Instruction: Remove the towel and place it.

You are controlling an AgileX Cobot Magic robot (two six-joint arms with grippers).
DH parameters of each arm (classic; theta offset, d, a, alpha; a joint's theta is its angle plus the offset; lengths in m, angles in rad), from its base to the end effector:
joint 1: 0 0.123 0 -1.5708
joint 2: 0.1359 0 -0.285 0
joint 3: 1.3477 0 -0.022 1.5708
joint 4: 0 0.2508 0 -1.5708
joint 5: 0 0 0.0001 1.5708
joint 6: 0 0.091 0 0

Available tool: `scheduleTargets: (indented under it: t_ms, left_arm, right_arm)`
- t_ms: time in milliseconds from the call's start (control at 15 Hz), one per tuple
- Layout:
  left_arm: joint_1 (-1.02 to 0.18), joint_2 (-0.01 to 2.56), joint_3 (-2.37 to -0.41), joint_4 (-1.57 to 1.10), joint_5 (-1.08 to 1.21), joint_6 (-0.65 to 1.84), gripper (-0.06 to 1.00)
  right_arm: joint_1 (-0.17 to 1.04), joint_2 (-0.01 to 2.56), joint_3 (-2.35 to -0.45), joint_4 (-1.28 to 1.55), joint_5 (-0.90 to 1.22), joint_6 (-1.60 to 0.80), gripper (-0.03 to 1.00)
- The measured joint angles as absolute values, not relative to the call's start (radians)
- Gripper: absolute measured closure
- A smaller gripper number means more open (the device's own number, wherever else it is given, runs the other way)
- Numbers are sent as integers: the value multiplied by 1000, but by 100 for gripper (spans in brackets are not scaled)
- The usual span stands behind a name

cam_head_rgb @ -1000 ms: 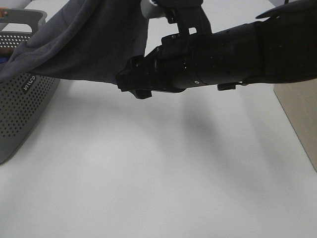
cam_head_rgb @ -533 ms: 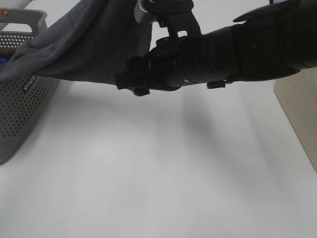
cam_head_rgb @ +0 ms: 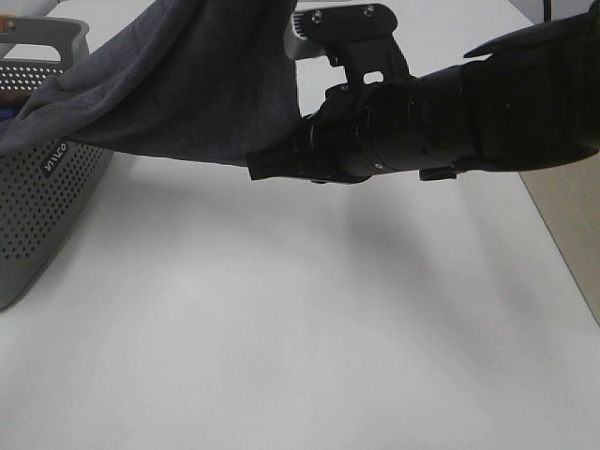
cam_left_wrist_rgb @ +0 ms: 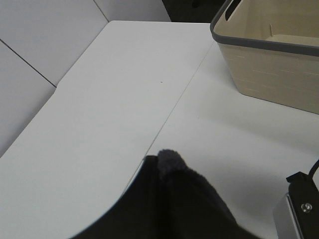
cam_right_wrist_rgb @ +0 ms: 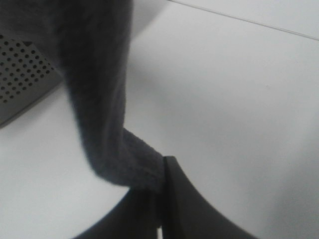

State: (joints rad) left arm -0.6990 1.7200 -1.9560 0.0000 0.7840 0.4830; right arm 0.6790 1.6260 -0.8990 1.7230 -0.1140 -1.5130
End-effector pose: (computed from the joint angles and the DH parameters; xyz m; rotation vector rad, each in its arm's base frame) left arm 0.3004 -0.2525 0.4565 1.1335 1.6892 -0.1360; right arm 0.2710 0.2057 0.2155 -0.4604 2.1999 0.3609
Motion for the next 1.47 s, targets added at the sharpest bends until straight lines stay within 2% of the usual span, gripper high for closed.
scheduleTargets:
  t_ms: [133, 333, 467, 733, 867, 1000, 1067, 1200, 1467]
  left_arm:
    - [-699, 1720, -1956, 0, 784, 483, 94]
    - [-699, 1720, -1956, 0, 784, 483, 94]
    - [-699, 1720, -1956, 8, 784, 483, 94]
    - [-699, 1720, -1956, 27, 861, 483, 94]
    - [-699, 1720, -1956, 38, 908, 483, 94]
    - [-699, 1720, -1956, 45, 930, 483, 94]
    - [-699, 1720, -1956, 50, 962, 483, 94]
    - [-699, 1720, -1956, 51, 970, 483, 94]
    - [-699, 1720, -1956, 80, 891, 479, 94]
  right_arm:
    - [679, 1603, -897, 1720, -106, -1513, 96]
    - [679, 1599, -890, 1702, 46, -1520, 96]
    - [679, 1599, -861, 1627, 190, -1435, 96]
    - [679, 1592, -884, 1083, 375, -863, 96]
    - [679, 1591, -955, 710, 493, -473, 96]
    - [679, 1591, -1025, 487, 601, -239, 96]
    - [679, 1591, -1118, 237, 729, -15, 96]
    - [679, 1591, -1222, 41, 870, 86, 96]
    - [679, 1592, -1438, -218, 1109, 133, 96]
